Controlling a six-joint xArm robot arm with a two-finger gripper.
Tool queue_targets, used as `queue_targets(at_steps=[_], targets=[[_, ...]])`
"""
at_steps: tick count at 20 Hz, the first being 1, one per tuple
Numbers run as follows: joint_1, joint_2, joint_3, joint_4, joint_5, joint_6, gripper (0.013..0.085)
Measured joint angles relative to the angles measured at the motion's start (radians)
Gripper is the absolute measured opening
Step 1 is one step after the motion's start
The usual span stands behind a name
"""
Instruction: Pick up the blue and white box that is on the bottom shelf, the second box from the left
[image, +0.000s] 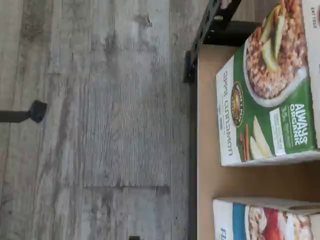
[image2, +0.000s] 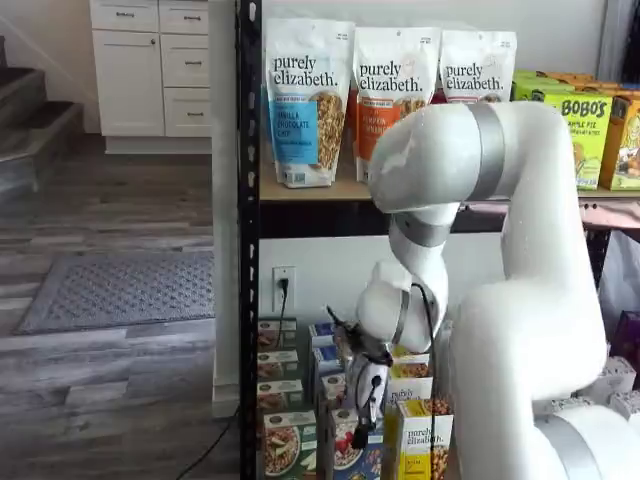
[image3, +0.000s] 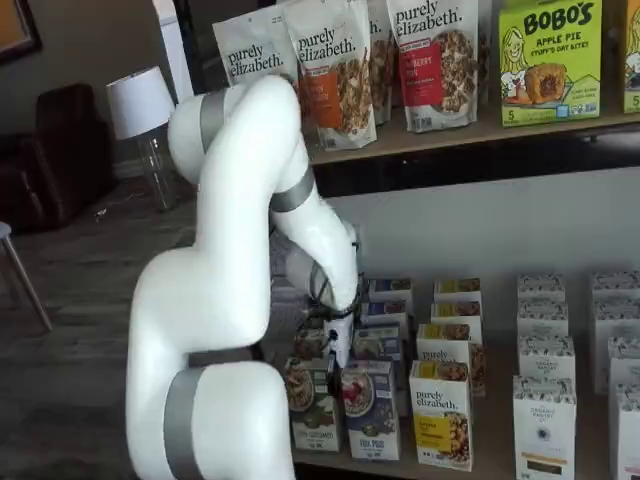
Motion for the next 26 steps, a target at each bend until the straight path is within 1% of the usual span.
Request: queue_targets(at_steps=[3,6,7,9,10,14,16,19,22,26], targets=[[-0.008,0.001,-0.012,-0.028,0.028,0.020,0.0850],[-0.011,0.001,-0.016,-0.022,0.027,0.013,0.0850],[-0.010,0.001,-0.015,-0.010,0.021,0.002,0.0850],[-0.008,0.002,-0.012,0.034,0.002,-0.036,0.0850],[-0.007,0.004,-0.012,0.064,-0.008,-0.063,0.0850],[-0.006,0.012,-0.015,0.143,-0.037,-0.137,0.0850],[-0.009,0.017,-0.019,0.175,-0.047,-0.169,0.0850],[-0.017,0.026,-0.029,0.204,-0.053,-0.204,0.0850],[-0.030,0.039,-0.043,0.215,-0.056,-0.226,0.0850],[-0.037,0.060,-0.067,0.260,-0.063,-0.274,0.0850]])
